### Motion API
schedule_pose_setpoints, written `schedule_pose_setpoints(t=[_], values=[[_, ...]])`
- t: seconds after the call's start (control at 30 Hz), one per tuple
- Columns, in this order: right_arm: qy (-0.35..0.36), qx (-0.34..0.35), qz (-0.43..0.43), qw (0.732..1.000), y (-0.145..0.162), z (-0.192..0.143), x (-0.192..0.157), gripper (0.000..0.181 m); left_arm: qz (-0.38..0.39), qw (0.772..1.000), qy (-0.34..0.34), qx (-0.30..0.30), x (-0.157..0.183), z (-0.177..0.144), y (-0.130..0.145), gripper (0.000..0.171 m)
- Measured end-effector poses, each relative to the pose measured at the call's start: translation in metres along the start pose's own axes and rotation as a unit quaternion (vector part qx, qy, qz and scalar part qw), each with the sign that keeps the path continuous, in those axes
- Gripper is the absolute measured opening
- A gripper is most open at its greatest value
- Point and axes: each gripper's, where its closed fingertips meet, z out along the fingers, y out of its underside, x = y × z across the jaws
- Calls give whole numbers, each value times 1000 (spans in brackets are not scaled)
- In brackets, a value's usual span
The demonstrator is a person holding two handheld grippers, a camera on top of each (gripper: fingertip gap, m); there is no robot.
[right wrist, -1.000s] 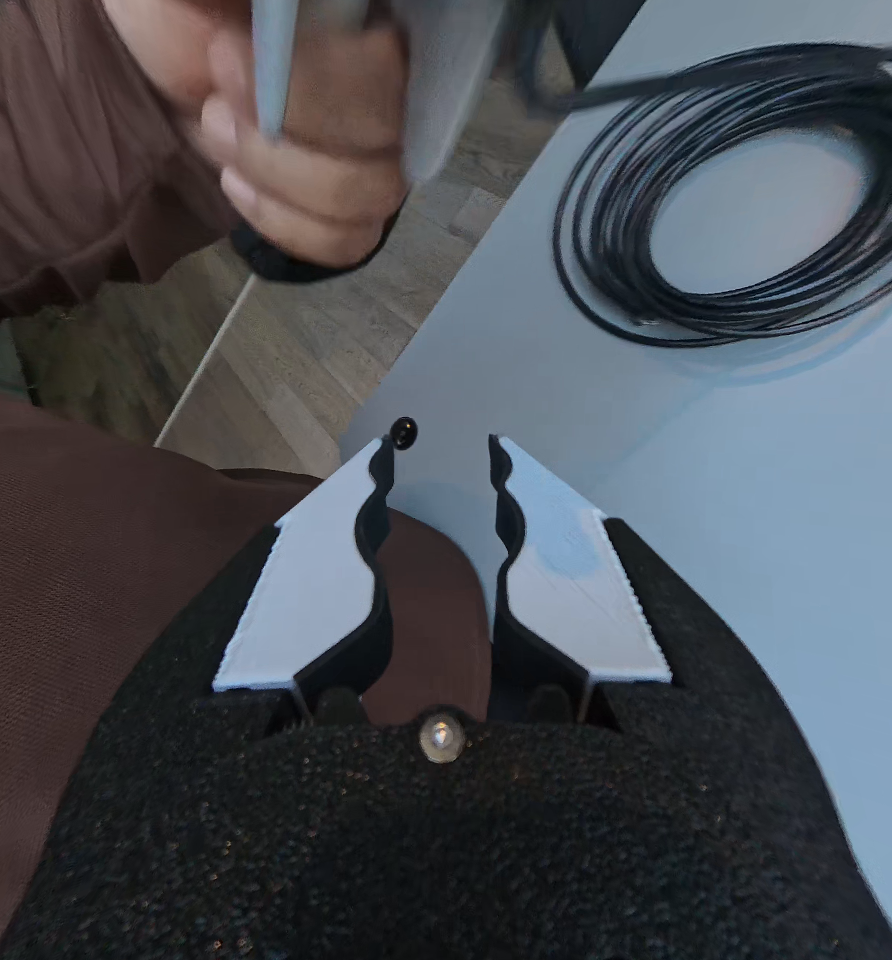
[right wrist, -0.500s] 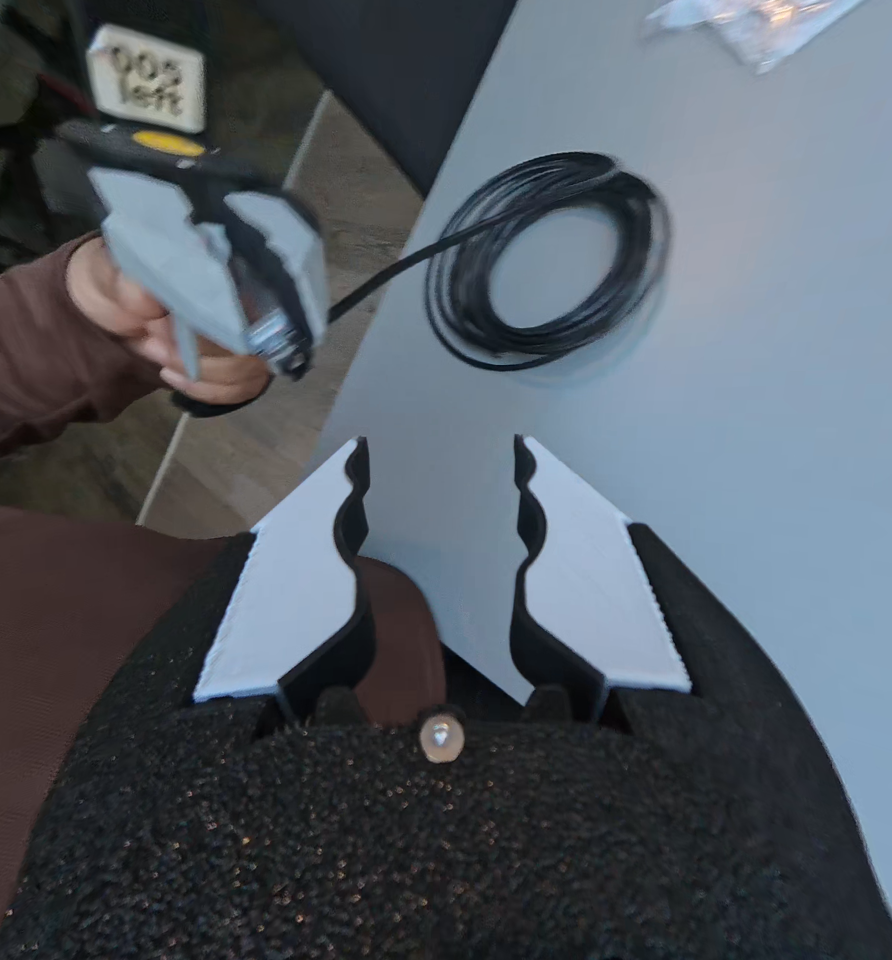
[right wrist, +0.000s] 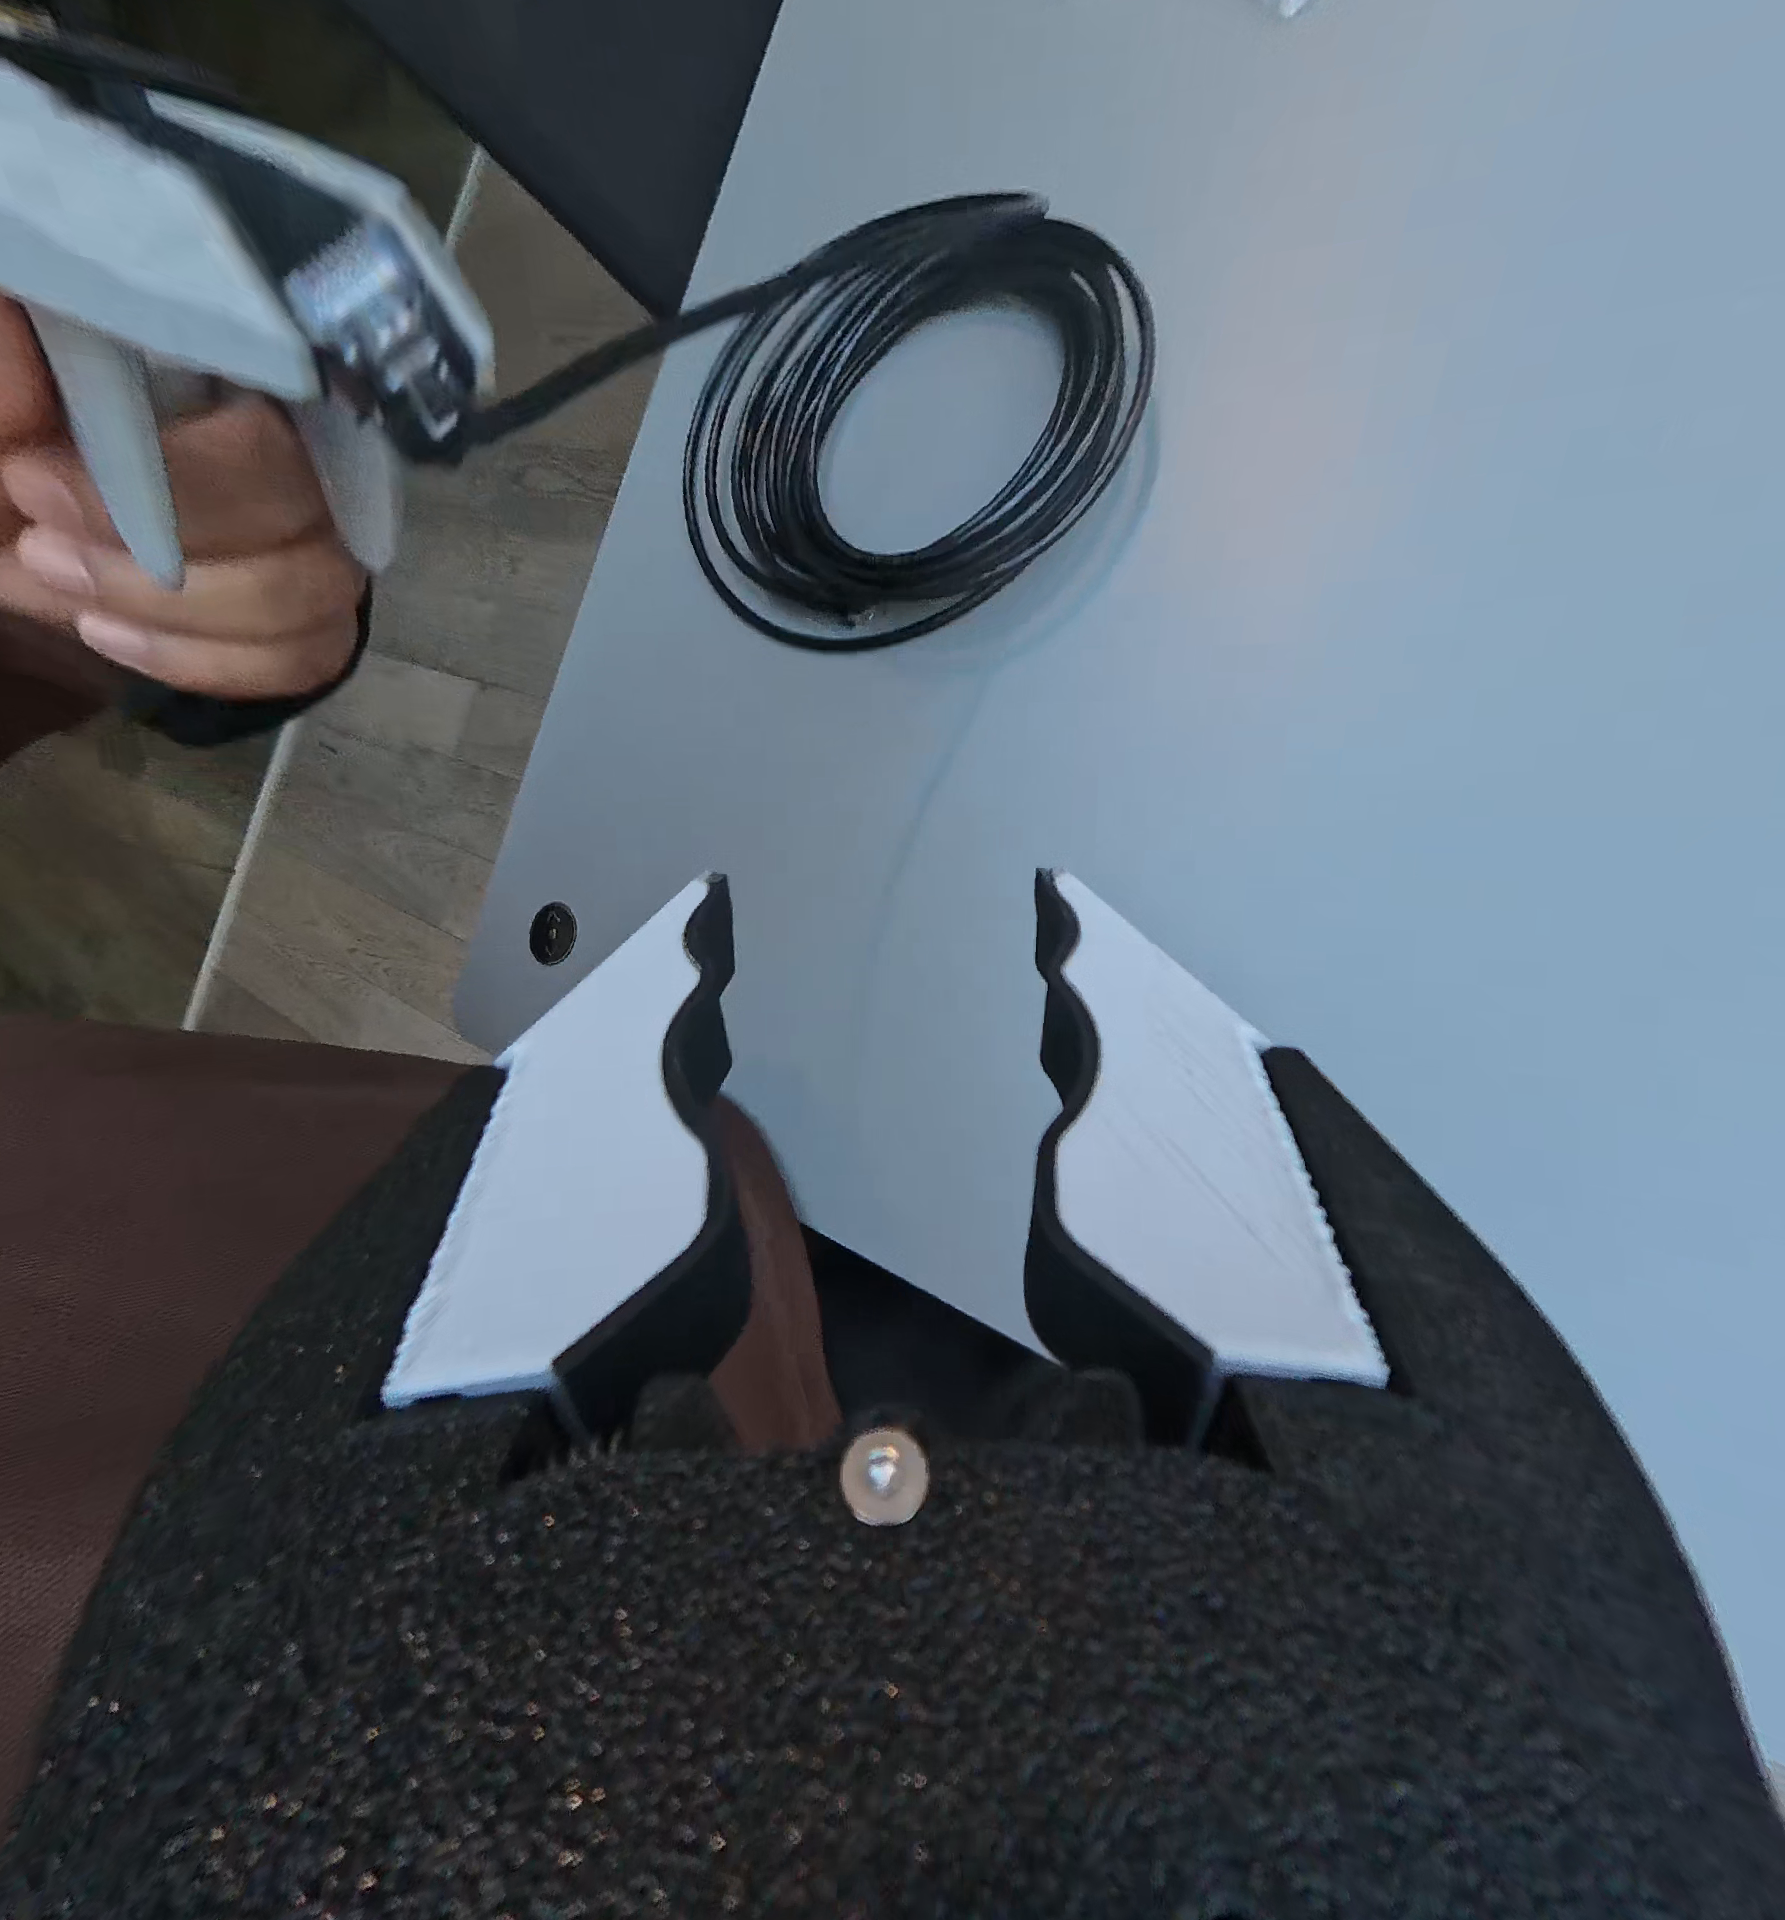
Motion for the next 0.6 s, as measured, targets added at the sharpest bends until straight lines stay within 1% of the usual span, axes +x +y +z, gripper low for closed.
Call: schedule_pose_setpoints(t=[0.07, 0.13, 0.2, 0.23, 0.3, 0.37, 0.43, 0.5, 0.53, 0.57, 0.6], values=[[1, -4, 5, 1000, 9, 5, -2, 58, 39, 999, -21, -23, -3, 5, 1, 12], [-2, -7, 10, 1000, 15, 5, -3, 58, 96, 993, -51, -55, -7, 10, 5, 12], [-2, -5, 3, 1000, 16, 2, -3, 58, 173, 977, -82, -90, -9, 15, 8, 12], [0, -3, -5, 1000, 15, -1, -2, 58, 217, 965, -99, -113, -10, 16, 12, 12], [0, 5, -26, 1000, 10, -7, -4, 58, 307, 928, -124, -173, -15, 18, 25, 12], [-24, 14, -56, 998, 3, -14, -15, 58, 393, 879, -133, -237, -20, 17, 43, 11], [-66, 5, -95, 993, 1, -19, -32, 57, 465, 830, -117, -285, -22, 16, 65, 11], [-73, -16, -140, 987, 1, -22, -39, 56, 513, 787, -99, -328, -25, 12, 91, 10], [-63, -27, -161, 985, 0, -24, -37, 55, 532, 769, -97, -342, -28, 9, 101, 10], [-51, -37, -176, 982, -2, -24, -34, 54, 544, 755, -96, -353, -31, 6, 110, 10], [-39, -44, -185, 981, -6, -25, -30, 54, 546, 749, -95, -363, -35, 3, 119, 10]])
